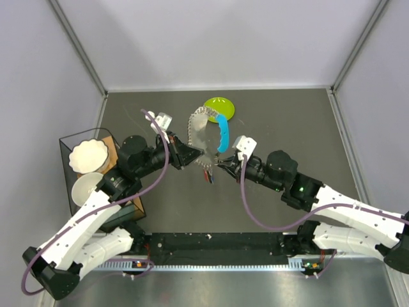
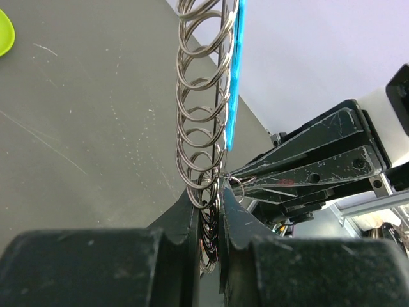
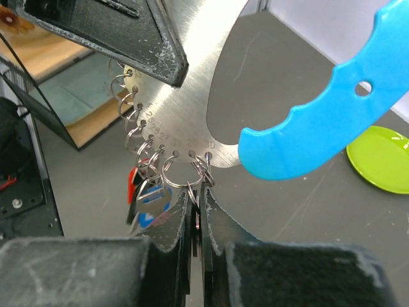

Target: Remove the keys from the keyring

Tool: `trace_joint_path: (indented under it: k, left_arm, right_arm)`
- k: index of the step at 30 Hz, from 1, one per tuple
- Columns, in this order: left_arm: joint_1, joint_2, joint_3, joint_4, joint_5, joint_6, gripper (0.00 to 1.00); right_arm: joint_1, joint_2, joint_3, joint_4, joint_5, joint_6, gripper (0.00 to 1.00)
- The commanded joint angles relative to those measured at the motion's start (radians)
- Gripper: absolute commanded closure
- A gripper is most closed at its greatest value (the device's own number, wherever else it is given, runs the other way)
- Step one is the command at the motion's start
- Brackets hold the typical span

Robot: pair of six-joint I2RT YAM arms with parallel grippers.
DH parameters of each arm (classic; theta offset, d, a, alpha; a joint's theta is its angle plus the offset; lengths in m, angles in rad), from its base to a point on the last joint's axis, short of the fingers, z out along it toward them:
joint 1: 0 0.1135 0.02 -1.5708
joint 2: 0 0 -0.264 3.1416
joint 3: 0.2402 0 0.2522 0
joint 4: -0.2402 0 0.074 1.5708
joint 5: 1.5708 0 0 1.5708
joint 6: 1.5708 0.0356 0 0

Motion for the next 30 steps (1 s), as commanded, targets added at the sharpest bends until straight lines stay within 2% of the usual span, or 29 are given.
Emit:
trace_joint_path:
  k: [1,6,10,14,17,23,28,30]
  left_arm:
    - [0.029,-0.006,-0.010,-0.042,-0.148,0.062,0.91]
    - [0.029,-0.029,-0.024,-0.053,-0.117,0.123,0.61]
    - [0.029,-0.059,-0.007,-0.120,-0.124,0.169,0.48]
    - [0.029,-0.079,0.003,-0.168,-0.114,0.197,0.46]
    - [0.029,-0.095,-0.012,-0.143,-0.047,0.230,0.46]
    - [0.029,-0.102,-0.043,-0.033,0.168,0.324,0.51]
    - [0.029,-0.112,-0.093,0.126,0.344,0.375,0.53]
    - [0.029,-0.105,-0.098,0.144,0.401,0.407,0.53]
  right_arm:
    - [-0.007,-0.042,0.130,-0.175,0.089,-0.100,1.00]
    - [-0.006,-0.007,0.219,-0.311,0.066,-0.115,1.00]
    - [-0.007,0.016,0.253,-0.386,0.026,-0.079,1.00]
    - [-0.007,0.015,0.256,-0.419,0.028,-0.057,1.00]
    - [-0.007,0.012,0.255,-0.423,-0.001,-0.063,1.00]
    - [-0.009,0.007,0.255,-0.429,-0.043,-0.084,1.00]
    - [-0.006,-0.013,0.238,-0.397,-0.112,-0.158,1.00]
    - [-0.007,-0.022,0.238,-0.374,-0.118,-0.181,1.00]
